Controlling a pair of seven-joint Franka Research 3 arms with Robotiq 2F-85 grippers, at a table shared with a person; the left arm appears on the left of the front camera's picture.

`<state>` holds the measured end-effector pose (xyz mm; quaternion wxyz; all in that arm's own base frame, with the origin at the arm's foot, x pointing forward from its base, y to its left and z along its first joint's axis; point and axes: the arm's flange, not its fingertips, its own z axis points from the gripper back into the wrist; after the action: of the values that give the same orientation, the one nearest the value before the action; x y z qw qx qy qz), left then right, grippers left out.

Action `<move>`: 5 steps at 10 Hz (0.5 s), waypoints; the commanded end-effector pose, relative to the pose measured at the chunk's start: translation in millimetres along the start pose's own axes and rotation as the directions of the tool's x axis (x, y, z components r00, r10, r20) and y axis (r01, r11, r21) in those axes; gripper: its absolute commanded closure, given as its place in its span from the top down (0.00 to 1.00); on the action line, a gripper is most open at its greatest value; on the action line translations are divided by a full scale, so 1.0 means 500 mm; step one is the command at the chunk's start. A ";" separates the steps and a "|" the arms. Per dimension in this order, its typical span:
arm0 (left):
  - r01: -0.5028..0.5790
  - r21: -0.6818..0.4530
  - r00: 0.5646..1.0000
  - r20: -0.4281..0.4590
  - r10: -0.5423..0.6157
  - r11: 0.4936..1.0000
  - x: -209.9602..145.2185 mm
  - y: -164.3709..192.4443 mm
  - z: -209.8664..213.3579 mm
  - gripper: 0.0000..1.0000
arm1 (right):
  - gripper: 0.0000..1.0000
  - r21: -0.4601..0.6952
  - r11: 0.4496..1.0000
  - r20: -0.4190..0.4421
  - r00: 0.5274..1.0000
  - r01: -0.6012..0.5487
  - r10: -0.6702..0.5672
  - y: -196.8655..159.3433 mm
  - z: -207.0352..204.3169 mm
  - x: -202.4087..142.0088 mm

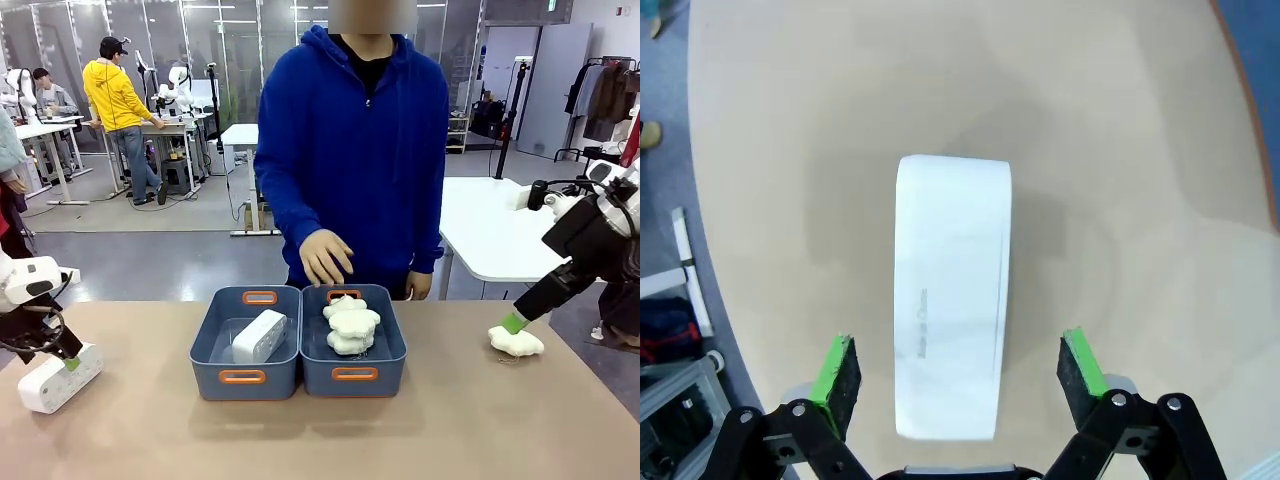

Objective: Sort the digital clocks into the basket.
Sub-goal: Pick up the Digital clock from the table and place it into the empty Plastic storage basket.

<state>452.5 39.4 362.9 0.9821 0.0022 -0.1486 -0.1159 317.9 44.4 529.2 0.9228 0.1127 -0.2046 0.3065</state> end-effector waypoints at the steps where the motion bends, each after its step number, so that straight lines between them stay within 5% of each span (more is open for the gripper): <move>1: -0.012 0.047 1.000 -0.013 0.012 0.999 0.022 0.005 -0.031 1.00 | 1.00 -0.006 1.000 0.007 1.000 -0.006 0.006 -0.004 -0.003 0.001; 2: -0.034 0.031 0.999 -0.037 0.035 0.999 0.025 0.004 -0.045 1.00 | 1.00 -0.006 1.000 0.007 1.000 -0.006 0.006 -0.004 -0.003 0.001; 3: -0.029 0.037 0.999 -0.043 0.031 0.999 0.026 0.006 -0.058 0.84 | 1.00 -0.006 1.000 0.007 1.000 -0.006 0.006 -0.004 -0.003 0.001; 4: -0.016 0.033 0.998 -0.058 0.018 0.999 0.024 0.008 -0.066 0.43 | 1.00 -0.006 1.000 0.007 1.000 -0.006 0.006 -0.004 -0.003 0.001; 5: -0.018 0.034 0.998 -0.060 0.019 0.999 0.027 0.010 -0.072 0.27 | 1.00 -0.006 1.000 0.007 1.000 -0.006 0.006 -0.004 -0.003 0.001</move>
<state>468.4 40.1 331.1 0.9868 0.0076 -0.1205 -0.1080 317.9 44.6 529.3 0.9226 0.1128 -0.2046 0.3069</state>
